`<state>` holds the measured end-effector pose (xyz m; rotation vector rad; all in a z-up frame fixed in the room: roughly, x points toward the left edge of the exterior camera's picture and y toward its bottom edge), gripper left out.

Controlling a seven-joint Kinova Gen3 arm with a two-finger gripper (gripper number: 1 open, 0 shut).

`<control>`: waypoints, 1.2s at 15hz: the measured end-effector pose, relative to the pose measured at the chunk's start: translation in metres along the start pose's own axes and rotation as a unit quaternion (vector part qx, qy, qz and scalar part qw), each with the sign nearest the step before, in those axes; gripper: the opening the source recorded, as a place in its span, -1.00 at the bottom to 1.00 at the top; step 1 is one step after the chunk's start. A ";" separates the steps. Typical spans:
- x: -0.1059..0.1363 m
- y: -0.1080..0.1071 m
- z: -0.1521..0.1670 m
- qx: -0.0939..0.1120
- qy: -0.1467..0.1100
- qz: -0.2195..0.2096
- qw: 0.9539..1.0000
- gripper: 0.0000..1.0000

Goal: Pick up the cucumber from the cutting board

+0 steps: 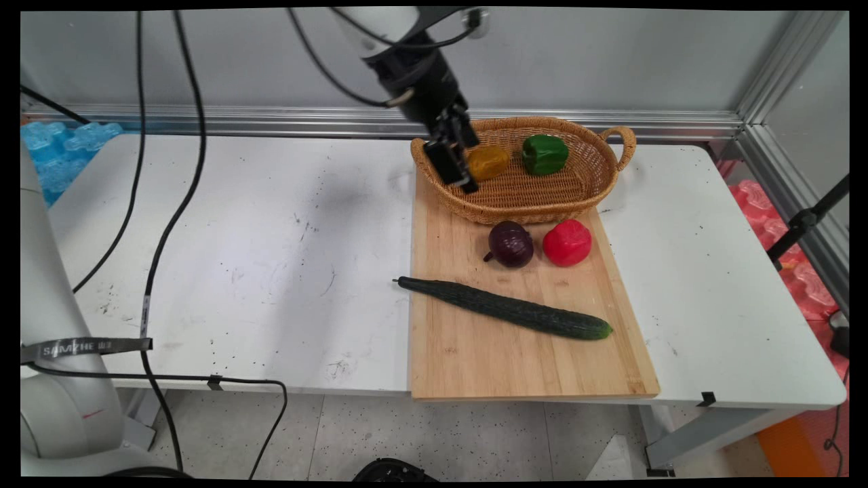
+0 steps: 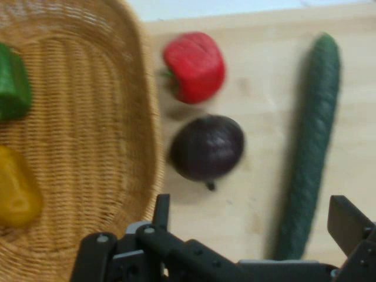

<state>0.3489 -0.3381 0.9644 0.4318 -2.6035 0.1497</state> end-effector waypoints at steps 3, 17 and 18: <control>-0.012 0.015 -0.006 -0.016 -0.006 0.019 1.000 1.00; -0.035 0.055 0.069 -0.055 -0.042 0.066 0.995 1.00; -0.034 0.057 0.080 -0.055 -0.045 0.068 0.995 1.00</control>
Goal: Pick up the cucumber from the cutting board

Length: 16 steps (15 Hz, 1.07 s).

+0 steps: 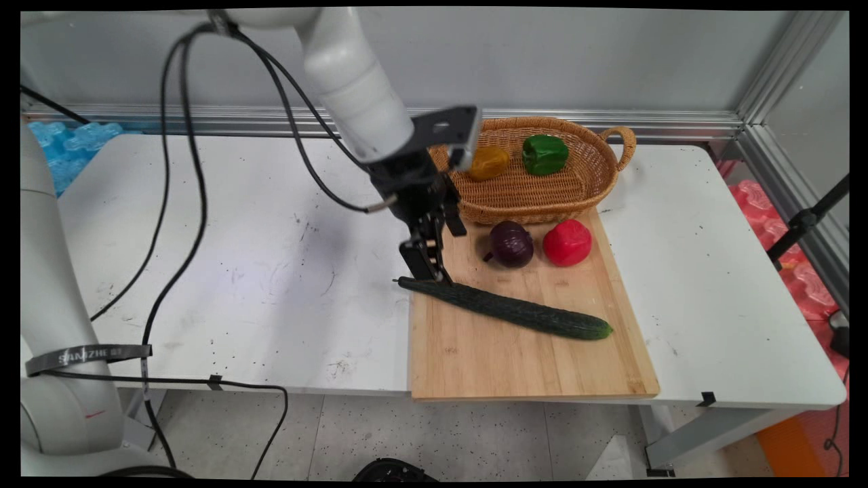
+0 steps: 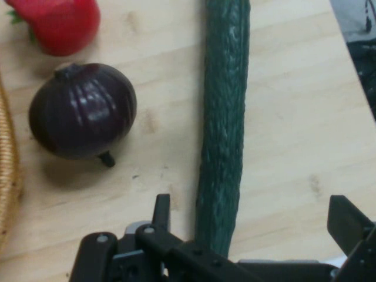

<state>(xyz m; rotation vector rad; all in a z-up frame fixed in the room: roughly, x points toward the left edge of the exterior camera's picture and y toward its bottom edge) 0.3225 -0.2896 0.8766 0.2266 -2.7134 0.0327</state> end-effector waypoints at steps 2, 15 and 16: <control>0.003 0.000 0.019 -0.001 -0.004 0.003 1.000 1.00; 0.019 -0.002 0.107 -0.002 -0.020 0.011 1.000 1.00; 0.019 -0.002 0.109 -0.002 -0.020 0.012 1.000 -1.00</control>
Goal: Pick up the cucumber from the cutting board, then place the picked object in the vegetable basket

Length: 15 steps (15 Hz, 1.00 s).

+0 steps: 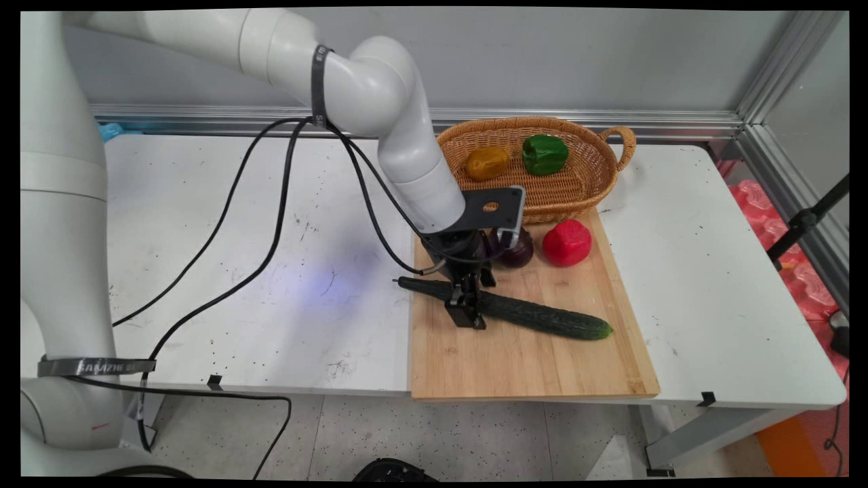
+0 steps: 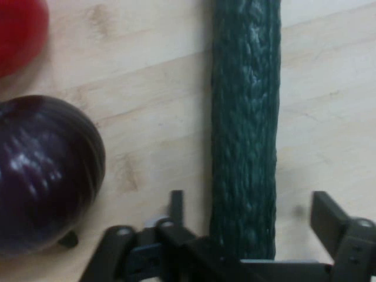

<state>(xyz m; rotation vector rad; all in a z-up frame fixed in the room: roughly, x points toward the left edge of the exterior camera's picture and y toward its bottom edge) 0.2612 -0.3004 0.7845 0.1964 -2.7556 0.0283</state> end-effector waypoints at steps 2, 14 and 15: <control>0.001 0.000 0.004 -0.001 0.000 0.003 1.000 -1.00; 0.009 0.000 -0.040 -0.003 0.014 0.019 1.000 -1.00; 0.012 -0.001 -0.050 -0.002 0.017 0.018 1.000 -1.00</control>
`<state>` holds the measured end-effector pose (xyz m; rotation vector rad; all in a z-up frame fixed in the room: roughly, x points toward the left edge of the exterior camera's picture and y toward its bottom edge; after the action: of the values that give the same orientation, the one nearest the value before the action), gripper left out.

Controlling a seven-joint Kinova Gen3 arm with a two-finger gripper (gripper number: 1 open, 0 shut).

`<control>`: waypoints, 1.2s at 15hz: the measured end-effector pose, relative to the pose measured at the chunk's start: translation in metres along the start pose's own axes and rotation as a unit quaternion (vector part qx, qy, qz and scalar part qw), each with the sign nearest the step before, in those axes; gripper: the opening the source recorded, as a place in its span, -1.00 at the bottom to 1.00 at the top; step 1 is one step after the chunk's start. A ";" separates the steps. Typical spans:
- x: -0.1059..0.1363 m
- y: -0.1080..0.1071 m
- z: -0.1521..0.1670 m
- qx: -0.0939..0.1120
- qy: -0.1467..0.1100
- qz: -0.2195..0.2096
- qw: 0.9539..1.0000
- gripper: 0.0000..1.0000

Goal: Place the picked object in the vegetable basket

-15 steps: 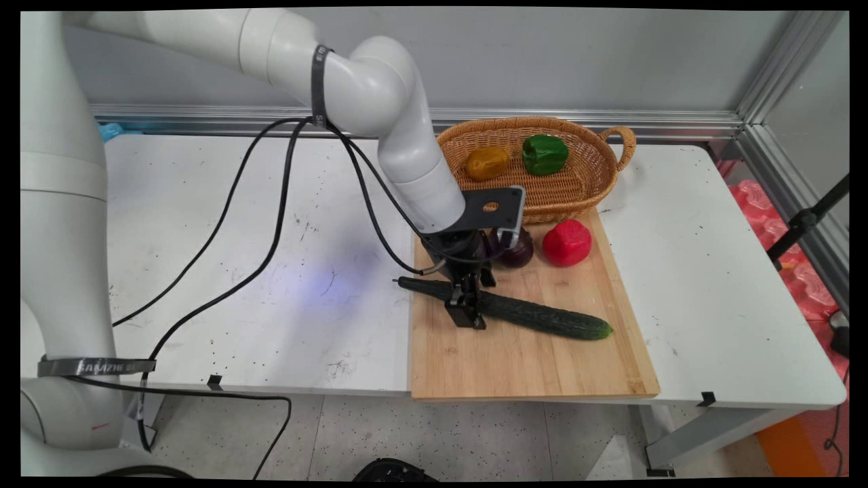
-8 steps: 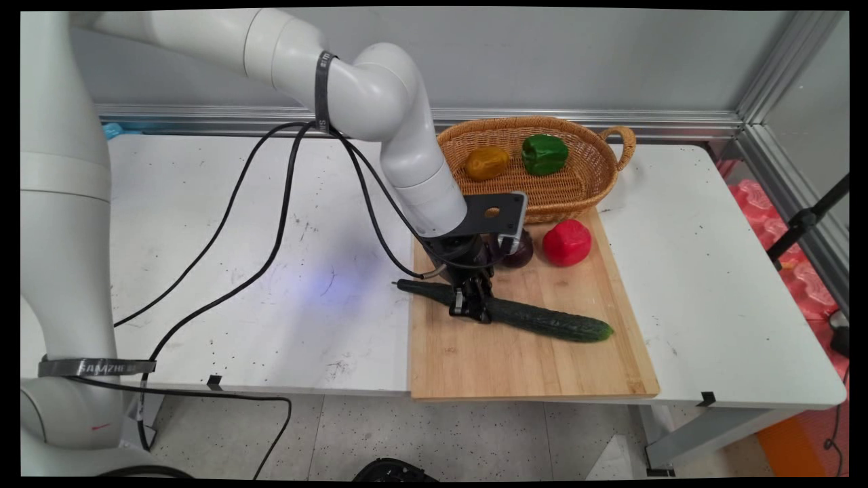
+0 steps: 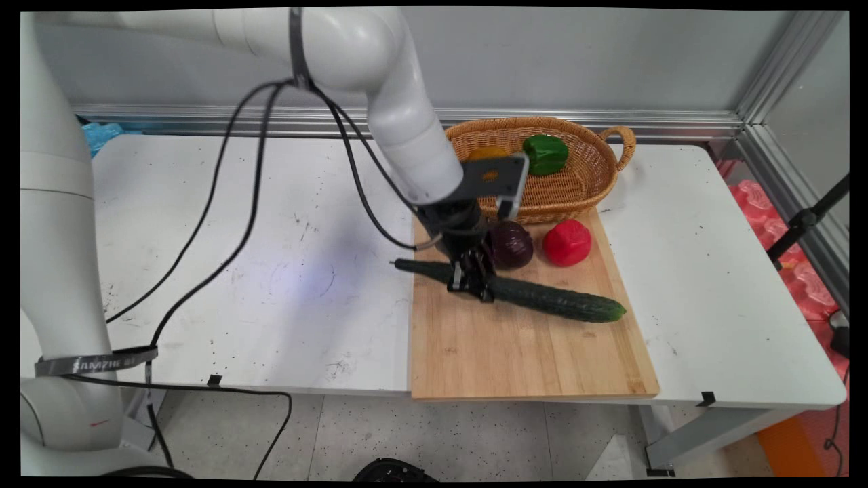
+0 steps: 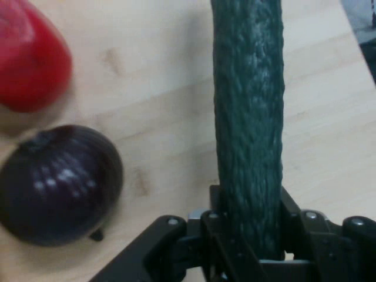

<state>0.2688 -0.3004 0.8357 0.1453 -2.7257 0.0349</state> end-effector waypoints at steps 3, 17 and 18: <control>0.008 -0.002 -0.039 0.010 0.005 -0.015 1.000 -1.00; 0.036 -0.070 -0.130 0.112 0.027 -0.116 0.987 -1.00; 0.038 -0.078 -0.128 0.118 0.028 -0.113 0.986 -1.00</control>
<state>0.2931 -0.3762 0.9685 0.5134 -2.6243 0.2930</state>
